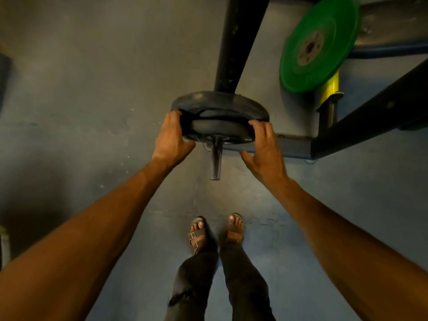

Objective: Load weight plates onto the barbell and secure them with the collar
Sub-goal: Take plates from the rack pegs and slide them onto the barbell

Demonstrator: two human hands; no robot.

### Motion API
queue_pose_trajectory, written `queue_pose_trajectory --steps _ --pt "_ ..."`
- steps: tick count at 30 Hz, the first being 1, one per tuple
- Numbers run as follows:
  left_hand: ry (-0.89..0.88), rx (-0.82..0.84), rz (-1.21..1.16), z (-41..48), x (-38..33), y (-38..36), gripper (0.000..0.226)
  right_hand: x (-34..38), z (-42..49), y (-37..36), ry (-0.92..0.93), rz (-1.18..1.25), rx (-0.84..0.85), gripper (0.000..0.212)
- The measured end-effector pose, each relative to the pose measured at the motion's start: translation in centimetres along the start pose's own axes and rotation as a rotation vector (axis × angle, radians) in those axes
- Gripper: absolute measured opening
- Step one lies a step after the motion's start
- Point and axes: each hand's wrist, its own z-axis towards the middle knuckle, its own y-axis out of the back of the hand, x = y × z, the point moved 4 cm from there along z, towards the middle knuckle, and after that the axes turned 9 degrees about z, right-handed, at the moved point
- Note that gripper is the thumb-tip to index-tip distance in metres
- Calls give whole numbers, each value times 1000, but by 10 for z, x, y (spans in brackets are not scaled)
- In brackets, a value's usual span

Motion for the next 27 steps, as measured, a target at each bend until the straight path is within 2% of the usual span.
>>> queue_pose_trajectory --steps 4,7,12,19,23,27 --pt "-85 73 150 -3 7 -1 45 4 3 -2 91 -120 -4 60" --pt "-129 159 159 -19 18 -9 34 9 0 -13 140 -123 41 42" --pt "-78 210 137 -46 29 -15 21 11 -30 -20 185 0 134 44" --pt "-61 296 69 -165 25 -11 26 14 -137 -7 17 126 262 36" --pt "-18 258 -21 -239 9 14 33 34 -202 24 -66 144 339 47" --pt "-7 234 -105 -299 -23 47 38 64 -266 72 -114 152 280 48"
